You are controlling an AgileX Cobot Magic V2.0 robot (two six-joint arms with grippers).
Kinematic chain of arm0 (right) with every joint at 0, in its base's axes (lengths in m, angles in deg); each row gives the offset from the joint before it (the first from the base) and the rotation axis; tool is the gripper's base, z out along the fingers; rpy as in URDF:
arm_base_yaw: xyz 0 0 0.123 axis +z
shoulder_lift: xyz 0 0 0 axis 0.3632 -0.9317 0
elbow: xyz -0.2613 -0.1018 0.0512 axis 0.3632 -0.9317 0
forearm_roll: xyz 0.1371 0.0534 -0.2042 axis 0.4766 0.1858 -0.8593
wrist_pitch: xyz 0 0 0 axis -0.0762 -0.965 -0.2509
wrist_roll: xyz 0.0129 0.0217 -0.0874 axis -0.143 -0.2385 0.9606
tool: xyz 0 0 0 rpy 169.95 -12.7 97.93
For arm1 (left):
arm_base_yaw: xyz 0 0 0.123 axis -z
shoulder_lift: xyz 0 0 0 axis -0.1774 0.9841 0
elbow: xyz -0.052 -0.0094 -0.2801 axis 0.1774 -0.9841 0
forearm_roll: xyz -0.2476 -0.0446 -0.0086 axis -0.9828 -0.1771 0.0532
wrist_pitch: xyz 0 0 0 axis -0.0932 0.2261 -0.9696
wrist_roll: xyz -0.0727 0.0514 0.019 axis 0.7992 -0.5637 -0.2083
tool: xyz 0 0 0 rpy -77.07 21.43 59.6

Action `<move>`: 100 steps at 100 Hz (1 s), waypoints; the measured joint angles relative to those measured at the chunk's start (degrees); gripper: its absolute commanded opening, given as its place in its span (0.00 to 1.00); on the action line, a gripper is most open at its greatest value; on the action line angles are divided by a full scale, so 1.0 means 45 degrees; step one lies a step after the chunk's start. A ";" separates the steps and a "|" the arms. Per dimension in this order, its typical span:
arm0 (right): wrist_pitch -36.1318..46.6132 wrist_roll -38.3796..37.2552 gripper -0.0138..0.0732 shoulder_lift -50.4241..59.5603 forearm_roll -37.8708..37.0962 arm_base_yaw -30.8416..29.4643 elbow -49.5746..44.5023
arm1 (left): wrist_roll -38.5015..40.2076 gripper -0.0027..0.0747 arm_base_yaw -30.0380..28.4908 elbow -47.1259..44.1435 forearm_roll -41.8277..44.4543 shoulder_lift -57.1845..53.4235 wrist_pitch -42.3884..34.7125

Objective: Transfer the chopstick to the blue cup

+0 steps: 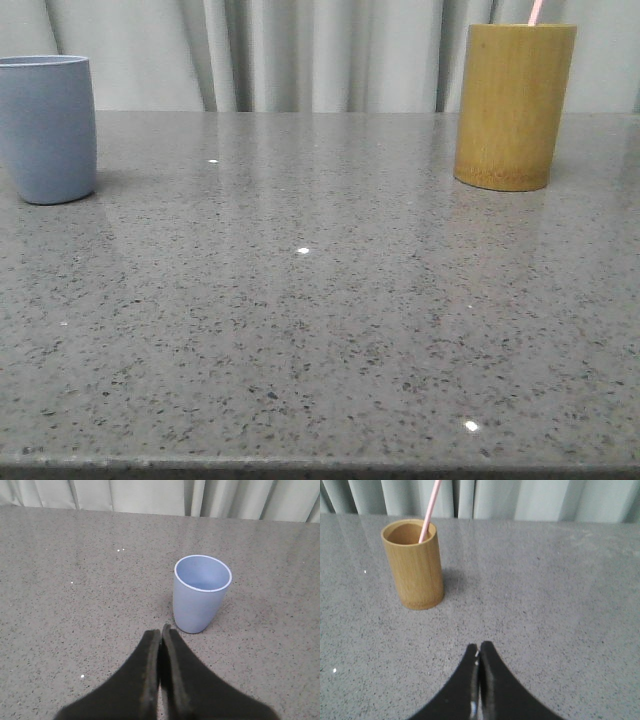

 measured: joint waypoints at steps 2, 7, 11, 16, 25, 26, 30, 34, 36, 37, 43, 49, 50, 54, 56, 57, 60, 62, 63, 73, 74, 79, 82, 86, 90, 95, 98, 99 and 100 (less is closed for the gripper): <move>-0.0130 0.0000 0.08 -0.0151 0.0000 0.0000 0.0117 | 0.0000 0.01 0.0000 0.0054 -0.0063 0.0078 0.0000; -0.0317 0.0000 0.08 -0.0448 0.0024 0.0000 0.0459 | 0.0000 0.01 0.0000 0.0151 -0.0207 0.0184 0.0032; -0.0373 0.0000 0.08 -0.0633 0.0024 0.0000 0.0541 | 0.0000 0.01 0.0000 0.0173 -0.0265 0.0247 0.0093; -0.0432 0.0000 0.08 -0.0753 0.0024 0.0000 0.0608 | 0.0000 0.01 0.0000 0.0173 -0.0293 0.0277 0.0238; -0.0551 0.0000 0.08 -0.0877 0.0024 0.0000 0.0616 | 0.0000 0.01 0.0000 0.0173 -0.0293 0.0299 0.0486; -0.0551 0.0000 0.08 -0.0877 0.0044 0.0000 0.0616 | 0.0000 0.01 0.0000 0.0173 -0.0318 0.0299 0.0510; -0.0551 0.0000 0.08 -0.0877 0.0044 0.0000 0.0616 | 0.0000 0.01 0.0000 0.0173 -0.0318 0.0299 0.0611; -0.0581 0.0000 0.08 -0.0877 0.0044 0.0000 0.0616 | 0.0006 0.01 0.0000 0.0173 -0.0318 0.0299 0.0658; -0.0581 0.0000 0.08 -0.0877 0.0044 0.0000 0.0616 | 0.0006 0.02 0.0000 0.0173 -0.0318 0.0299 0.0696; -0.0581 0.0000 0.08 -0.0877 0.0044 0.0000 0.0616 | 0.0006 0.02 0.0000 0.0173 -0.0318 0.0299 0.0730; -0.0610 0.0000 0.11 -0.0877 0.0044 0.0000 0.0616 | -0.0029 0.07 0.0000 0.0173 -0.0318 0.0299 0.0806; -0.0609 0.0000 0.18 -0.0877 0.0044 0.0000 0.0616 | -0.0268 0.18 0.0000 0.0173 -0.0318 0.0299 0.0890; -0.0609 0.0000 0.19 -0.0877 0.0044 0.0000 0.0616 | -0.0317 0.20 0.0000 0.0173 -0.0318 0.0299 0.0920; -0.0609 0.0000 0.25 -0.0877 0.0044 0.0000 0.0616 | -0.0517 0.31 0.0000 0.0173 -0.0318 0.0299 0.0947; -0.0609 0.0000 0.29 -0.0877 0.0044 0.0000 0.0616 | -0.0621 0.35 0.0000 0.0173 -0.0318 0.0299 0.0947; -0.0609 0.0000 0.30 -0.0877 0.0044 0.0000 0.0616 | -0.0645 0.39 0.0000 0.0173 -0.0318 0.0299 0.0947; -0.0609 0.0000 0.36 -0.0877 0.0044 0.0000 0.0616 | -0.0731 0.48 0.0000 0.0173 -0.0318 0.0299 0.0965; -0.0609 0.0000 0.41 -0.0877 0.0044 0.0000 0.0616 | -0.0731 0.55 0.0000 0.0173 -0.0318 0.0299 0.0965; -0.0609 0.0000 0.44 -0.0877 0.0044 0.0000 0.0616 | -0.0731 0.57 0.0000 0.0173 -0.0318 0.0299 0.0965; -0.0609 0.0000 0.66 -0.0877 0.0044 0.0000 0.0616 | -0.0865 0.82 0.0000 0.0173 -0.0318 0.0299 0.0976; -0.0609 0.0000 0.68 -0.0877 0.0044 0.0000 0.0616 | -0.0864 0.83 0.0000 0.0173 -0.0318 0.0299 0.0999; -0.0609 0.0000 0.76 -0.0877 0.0044 0.0000 0.0616 | -0.0889 0.86 0.0000 0.0173 -0.0318 0.0299 0.0996; -0.0609 0.0000 0.79 -0.0877 0.0044 0.0000 0.0616 | -0.0912 0.86 0.0000 0.0173 -0.0318 0.0299 0.0996; -0.0609 0.0000 0.82 -0.0877 0.0048 0.0000 0.0616 | -0.0938 0.86 0.0000 0.0173 -0.0318 0.0299 0.0961; -0.0609 0.0000 0.82 -0.0877 0.0048 0.0000 0.0616 | -0.0938 0.86 0.0000 0.0173 -0.0318 0.0299 0.0908; -0.0609 0.0000 0.82 -0.0877 0.0048 0.0000 0.0616 | -0.0938 0.86 0.0000 0.0173 -0.0318 0.0299 0.0882; -0.0609 0.0000 0.82 -0.0877 0.0048 0.0000 0.0616 | -0.0938 0.86 0.0000 0.0173 -0.0342 0.0299 0.0882; -0.0609 0.0000 0.82 -0.0877 0.0048 0.0000 0.0616 | -0.0938 0.86 0.0000 0.0173 -0.0342 0.0299 0.0882; -0.0609 0.0000 0.82 -0.0877 0.0048 0.0000 0.0616 | -0.0938 0.86 0.0000 0.0173 -0.0370 0.0299 0.0882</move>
